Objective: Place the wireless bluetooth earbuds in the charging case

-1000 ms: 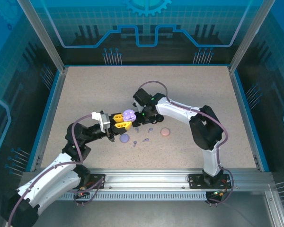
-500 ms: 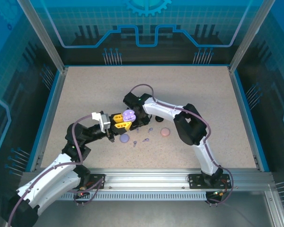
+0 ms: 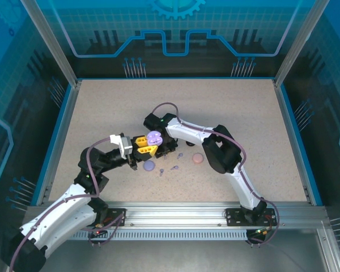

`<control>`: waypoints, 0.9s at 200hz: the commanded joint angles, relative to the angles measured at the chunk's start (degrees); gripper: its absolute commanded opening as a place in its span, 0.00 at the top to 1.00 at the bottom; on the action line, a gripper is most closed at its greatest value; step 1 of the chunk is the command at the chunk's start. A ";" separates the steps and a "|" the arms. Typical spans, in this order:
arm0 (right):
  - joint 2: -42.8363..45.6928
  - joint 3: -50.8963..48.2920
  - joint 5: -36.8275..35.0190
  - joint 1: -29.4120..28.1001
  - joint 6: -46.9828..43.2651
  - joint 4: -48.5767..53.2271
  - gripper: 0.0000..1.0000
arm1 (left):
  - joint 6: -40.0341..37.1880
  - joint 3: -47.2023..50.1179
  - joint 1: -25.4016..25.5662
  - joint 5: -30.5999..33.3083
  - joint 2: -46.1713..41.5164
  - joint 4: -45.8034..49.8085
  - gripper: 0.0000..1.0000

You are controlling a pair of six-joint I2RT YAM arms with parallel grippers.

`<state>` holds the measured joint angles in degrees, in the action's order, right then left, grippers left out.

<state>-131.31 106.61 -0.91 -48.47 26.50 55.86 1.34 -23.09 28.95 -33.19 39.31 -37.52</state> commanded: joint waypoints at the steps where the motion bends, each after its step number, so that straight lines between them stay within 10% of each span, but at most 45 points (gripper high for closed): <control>1: -1.67 1.89 0.72 -0.87 -0.61 2.83 0.62 | -0.82 0.66 0.26 0.85 -0.86 -0.29 0.90; 180: 1.03 -1.94 0.12 -0.37 -1.95 -1.95 0.77 | -1.00 0.42 0.30 1.29 -1.29 1.33 0.89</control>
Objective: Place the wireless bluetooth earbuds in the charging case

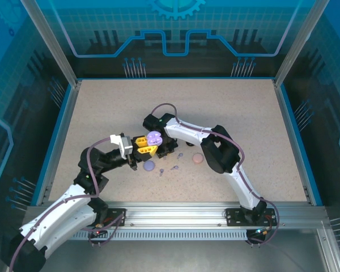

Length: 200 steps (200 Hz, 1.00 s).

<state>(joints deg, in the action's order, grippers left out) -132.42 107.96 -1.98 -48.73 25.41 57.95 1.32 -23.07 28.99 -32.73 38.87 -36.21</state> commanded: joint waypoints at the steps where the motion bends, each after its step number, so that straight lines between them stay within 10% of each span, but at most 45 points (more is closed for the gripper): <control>1: 2.29 -3.42 1.23 -0.08 -0.83 -4.19 0.77 | -0.97 0.35 0.27 0.83 -0.88 0.05 0.90; 200: 66.13 -40.63 18.86 14.71 -22.81 -29.24 0.80 | 5.83 0.26 1.67 -2.58 11.58 -12.04 0.90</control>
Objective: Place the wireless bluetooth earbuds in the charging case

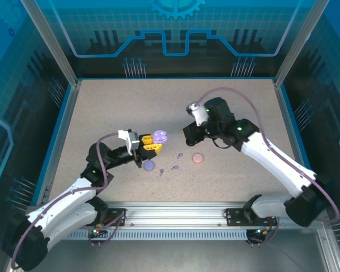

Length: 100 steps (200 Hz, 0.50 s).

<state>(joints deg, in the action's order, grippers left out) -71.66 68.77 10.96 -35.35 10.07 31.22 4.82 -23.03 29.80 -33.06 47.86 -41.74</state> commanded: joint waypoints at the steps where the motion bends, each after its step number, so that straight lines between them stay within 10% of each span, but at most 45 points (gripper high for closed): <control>1: 5.68 -1.45 5.96 1.42 -7.67 -2.49 0.80 | 2.32 0.19 0.91 -2.31 2.72 -6.56 0.90; 100: 8.55 7.43 9.82 -4.19 -20.98 4.94 0.80 | 2.11 -2.88 4.49 -5.44 11.78 -11.07 0.91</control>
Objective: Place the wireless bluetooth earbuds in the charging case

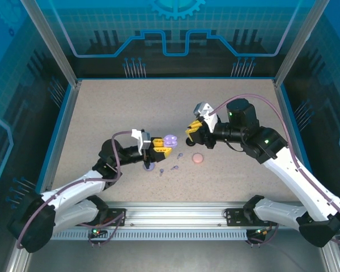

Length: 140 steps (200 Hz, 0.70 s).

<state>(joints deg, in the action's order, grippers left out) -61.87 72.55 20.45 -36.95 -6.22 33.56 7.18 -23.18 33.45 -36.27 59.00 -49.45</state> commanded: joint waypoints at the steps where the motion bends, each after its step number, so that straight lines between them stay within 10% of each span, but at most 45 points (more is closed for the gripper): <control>1: -1.28 3.69 0.27 -2.68 -4.78 2.63 0.80 | -0.29 -2.74 0.83 -2.22 0.66 -3.36 0.91; 140: -7.53 7.25 -2.69 -9.93 -8.58 4.07 0.79 | -0.35 -2.92 1.35 -2.41 0.76 -3.71 0.91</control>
<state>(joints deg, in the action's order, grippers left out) -68.90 77.78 18.28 -45.78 -13.85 36.95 7.18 -24.29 34.30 -37.34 59.79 -50.48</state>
